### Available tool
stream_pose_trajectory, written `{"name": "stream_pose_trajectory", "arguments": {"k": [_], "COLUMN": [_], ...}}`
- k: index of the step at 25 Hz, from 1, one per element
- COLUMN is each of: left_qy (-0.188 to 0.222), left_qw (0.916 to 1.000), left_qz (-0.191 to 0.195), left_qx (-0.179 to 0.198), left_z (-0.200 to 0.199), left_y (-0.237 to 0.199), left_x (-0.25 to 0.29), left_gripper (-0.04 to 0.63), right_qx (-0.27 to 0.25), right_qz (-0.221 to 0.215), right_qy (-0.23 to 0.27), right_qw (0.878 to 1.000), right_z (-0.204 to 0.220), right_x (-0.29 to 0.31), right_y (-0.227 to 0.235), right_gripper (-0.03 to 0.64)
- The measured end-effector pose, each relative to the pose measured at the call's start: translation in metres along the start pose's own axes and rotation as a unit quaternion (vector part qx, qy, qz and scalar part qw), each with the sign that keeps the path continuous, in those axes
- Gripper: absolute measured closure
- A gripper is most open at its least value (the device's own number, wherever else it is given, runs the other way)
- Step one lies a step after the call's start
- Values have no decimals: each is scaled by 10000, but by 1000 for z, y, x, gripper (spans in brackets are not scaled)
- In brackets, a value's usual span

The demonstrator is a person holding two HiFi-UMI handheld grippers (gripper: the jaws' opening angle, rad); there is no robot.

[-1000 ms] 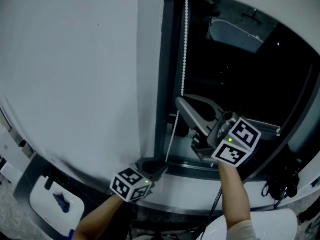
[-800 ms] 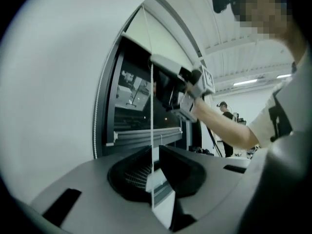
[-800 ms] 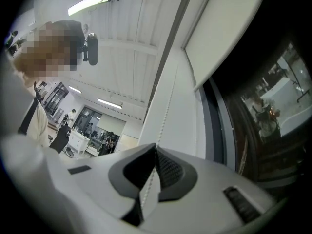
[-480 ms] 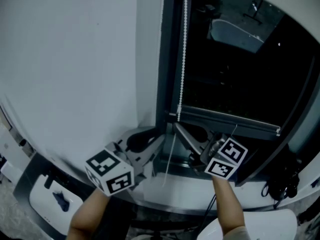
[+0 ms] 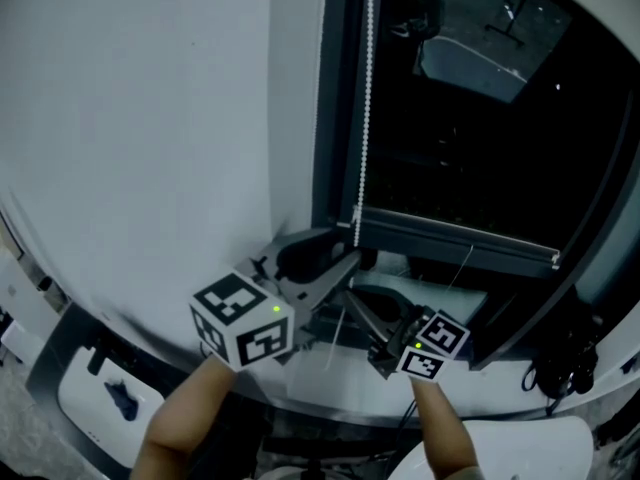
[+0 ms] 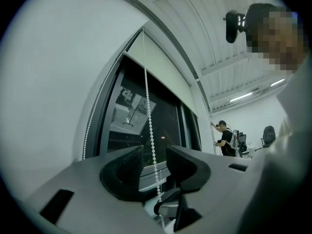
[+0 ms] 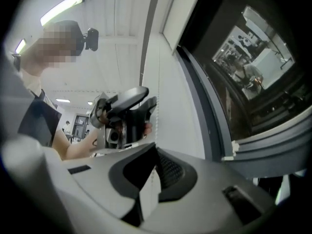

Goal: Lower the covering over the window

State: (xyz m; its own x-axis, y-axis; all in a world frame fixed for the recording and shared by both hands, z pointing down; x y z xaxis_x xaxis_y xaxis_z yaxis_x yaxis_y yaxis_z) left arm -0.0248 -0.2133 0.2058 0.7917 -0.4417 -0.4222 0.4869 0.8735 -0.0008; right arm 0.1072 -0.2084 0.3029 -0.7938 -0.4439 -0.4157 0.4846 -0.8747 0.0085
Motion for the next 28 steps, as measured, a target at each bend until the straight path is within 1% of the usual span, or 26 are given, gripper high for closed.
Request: {"name": "stream_pose_trajectory", "arguments": {"k": [4,9,12,13,14,15,17,19,22,24,26,28], "left_qy": [34,99,-17,-82,-130,-156,-200,-256,-383,-586,-783,-821], "left_qw": [10000,9998,9998,9997,9996,9998,9997,9996,9992,9978,9965,9959], "left_qz": [83,135,53,30,8,-3,0,-13,-31,-28,35,14], "left_qx": [-43,85,216,245,236,159,-102,-151,129,324,292,388], "left_z": [-1,-10,-10,-9,-8,-7,-6,-6,-7,-2,5,8], "left_y": [0,4,0,-1,-2,-3,-5,-4,2,4,5,5], "left_x": [8,19,20,20,20,19,19,21,24,26,25,21], "left_gripper": [469,469,472,488,541,560,571,571,572,571,572,572], "right_qx": [4,7,-1,-13,-27,-39,-54,-78,-231,-347,-420,-485], "right_qz": [-20,-32,-27,-26,-23,-18,-7,-2,-38,-59,-54,-40], "right_qy": [27,51,61,51,37,25,16,2,-126,-359,-635,-768], "right_qw": [10000,10000,10000,10000,10000,10000,10000,10000,9996,9987,9971,9959], "right_z": [1,2,3,3,3,3,3,1,0,3,10,14], "right_x": [-4,-3,-1,-1,-1,-1,-1,-3,-2,0,-1,-4], "right_y": [-2,-4,-5,-5,-6,-7,-8,-8,-10,-11,-12,-13], "right_gripper": [611,610,609,610,610,609,609,609,611,611,611,608]}}
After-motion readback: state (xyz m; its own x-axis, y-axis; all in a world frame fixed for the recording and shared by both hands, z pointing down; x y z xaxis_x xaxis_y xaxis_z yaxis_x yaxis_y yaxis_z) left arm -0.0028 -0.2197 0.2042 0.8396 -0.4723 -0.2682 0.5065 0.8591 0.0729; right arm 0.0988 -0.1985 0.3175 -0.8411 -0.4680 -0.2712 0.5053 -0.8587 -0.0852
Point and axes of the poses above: the fingertips, and each gripper's own axes: x forward along the fingers, y to its right, z out of its underside, the point moved 7 cm from there along -x, backward along the fingers, and after that the axes turned 14 degrees about y, right-handed, at the moved point
